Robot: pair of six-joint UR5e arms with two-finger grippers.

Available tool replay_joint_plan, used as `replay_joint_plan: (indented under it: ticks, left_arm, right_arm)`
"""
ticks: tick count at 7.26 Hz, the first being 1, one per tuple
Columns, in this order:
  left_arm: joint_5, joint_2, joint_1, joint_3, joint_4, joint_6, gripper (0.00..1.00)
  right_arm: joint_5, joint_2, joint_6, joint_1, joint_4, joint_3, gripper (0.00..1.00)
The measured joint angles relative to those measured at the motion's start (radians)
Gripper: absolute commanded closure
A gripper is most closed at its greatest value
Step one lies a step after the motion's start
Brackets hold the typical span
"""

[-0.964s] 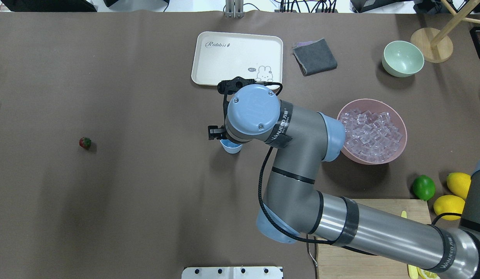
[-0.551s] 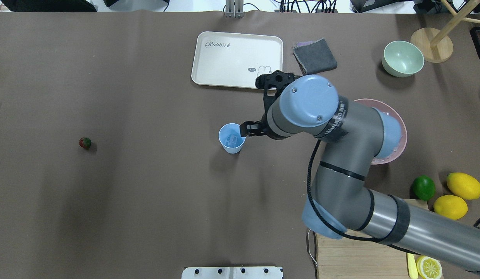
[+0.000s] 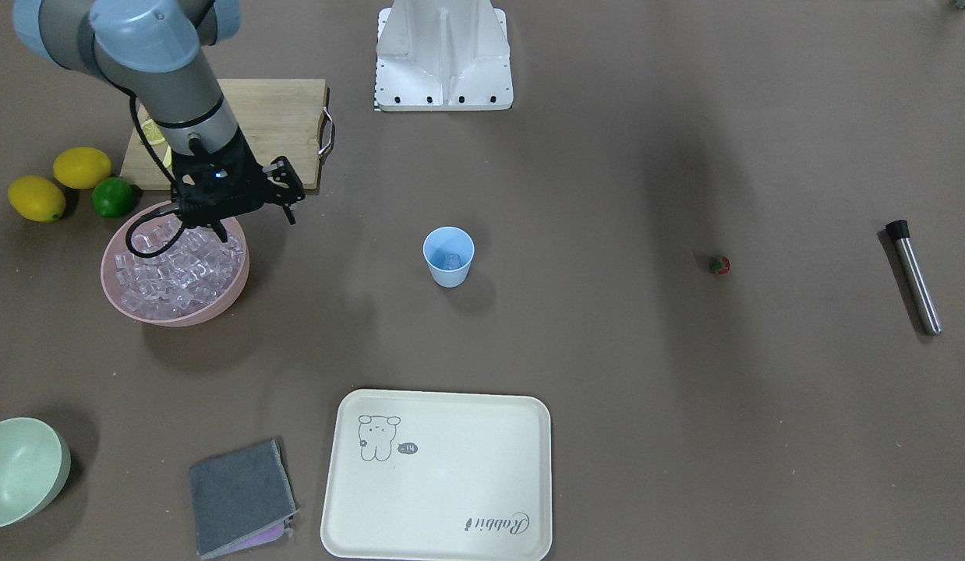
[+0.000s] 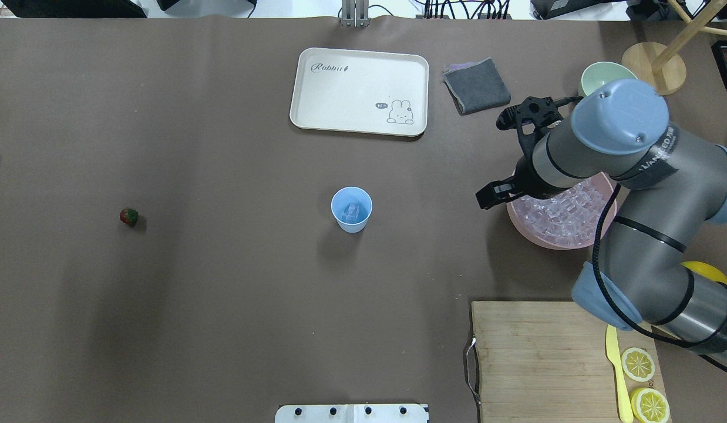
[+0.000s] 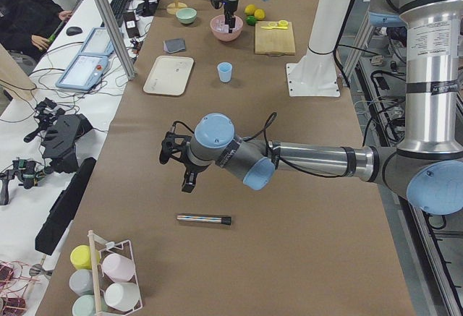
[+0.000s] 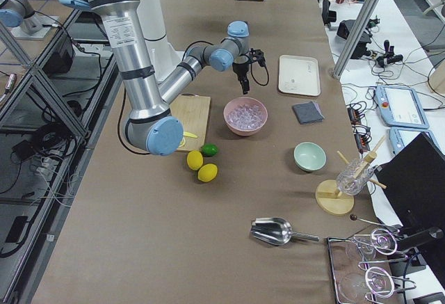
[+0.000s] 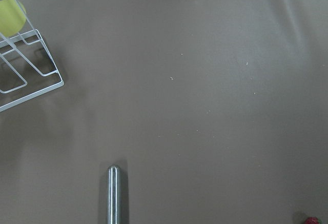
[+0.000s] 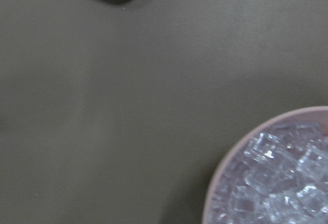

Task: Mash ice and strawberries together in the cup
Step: 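Return the right gripper to the bowl and grasp a third ice cube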

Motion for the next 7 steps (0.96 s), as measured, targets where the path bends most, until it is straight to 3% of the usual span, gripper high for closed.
replay_joint_plan:
  ticks: [3,5,7]
  left_arm:
    - [0.001,0.019,-0.001,0.000,-0.016,0.001,0.01]
    - [0.001,0.039,-0.002,0.001,-0.055,-0.001,0.01]
    - [0.002,0.045,-0.003,0.001,-0.064,-0.002,0.01]
  right_arm:
    - [0.009,-0.099,-0.145,0.026,0.006,0.005,0.02]
    - [0.008,-0.130,-0.236,0.027,0.007,-0.012,0.10]
    - [0.010,-0.135,-0.262,0.027,0.007,-0.024,0.35]
